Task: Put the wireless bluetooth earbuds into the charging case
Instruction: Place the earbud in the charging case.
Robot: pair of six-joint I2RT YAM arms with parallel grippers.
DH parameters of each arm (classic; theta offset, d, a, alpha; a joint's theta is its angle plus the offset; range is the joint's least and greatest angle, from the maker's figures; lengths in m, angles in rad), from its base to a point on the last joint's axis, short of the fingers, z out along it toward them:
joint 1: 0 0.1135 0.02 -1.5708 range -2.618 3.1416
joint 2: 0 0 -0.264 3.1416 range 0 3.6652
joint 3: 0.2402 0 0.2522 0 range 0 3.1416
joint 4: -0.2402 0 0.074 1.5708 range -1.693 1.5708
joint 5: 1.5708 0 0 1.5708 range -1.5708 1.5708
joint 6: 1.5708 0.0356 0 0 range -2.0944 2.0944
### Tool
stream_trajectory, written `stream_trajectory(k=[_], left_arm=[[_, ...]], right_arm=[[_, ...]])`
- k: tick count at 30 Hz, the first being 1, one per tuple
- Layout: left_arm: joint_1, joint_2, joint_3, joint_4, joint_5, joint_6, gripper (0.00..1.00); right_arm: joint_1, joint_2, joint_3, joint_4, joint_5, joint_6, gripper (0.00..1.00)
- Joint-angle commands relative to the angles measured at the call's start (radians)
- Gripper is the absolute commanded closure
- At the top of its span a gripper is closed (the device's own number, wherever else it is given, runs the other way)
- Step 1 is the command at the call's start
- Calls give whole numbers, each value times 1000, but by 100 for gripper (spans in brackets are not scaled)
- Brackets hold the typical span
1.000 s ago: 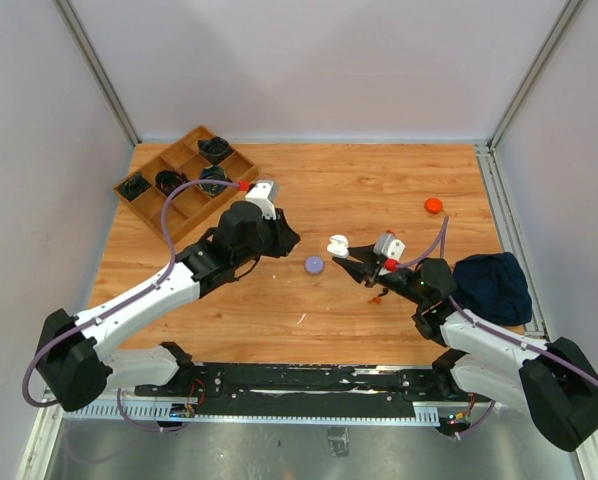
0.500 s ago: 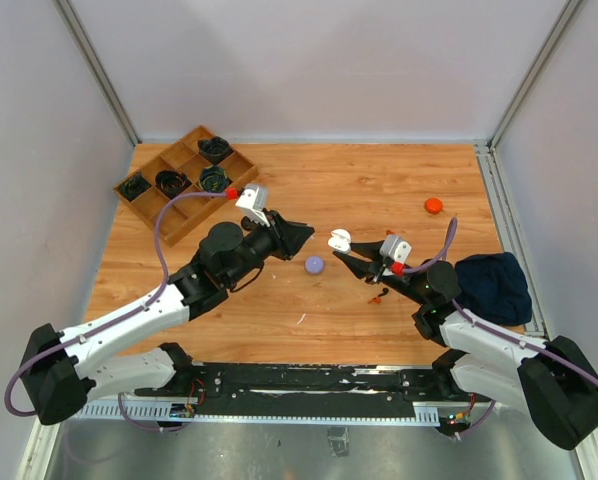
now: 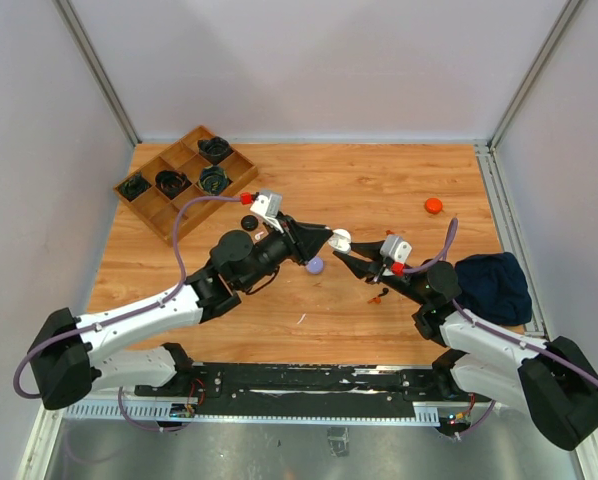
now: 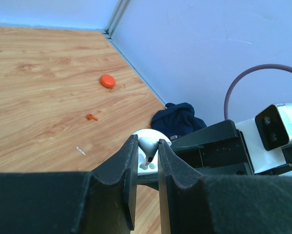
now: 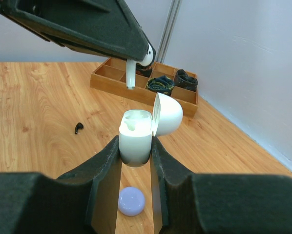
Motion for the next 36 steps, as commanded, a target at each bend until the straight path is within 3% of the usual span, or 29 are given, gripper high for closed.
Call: stream_trajectory(k=[1, 15, 36], left_arm=[[-33, 25, -17, 108, -43, 22, 79], [-71, 86, -29, 150, -106, 59, 79], [-82, 71, -49, 122, -52, 22, 78]], right_arm=[[-4, -21, -3, 56, 0, -5, 99], [-4, -40, -13, 51, 7, -11, 99], [-3, -45, -14, 49, 8, -15, 99]])
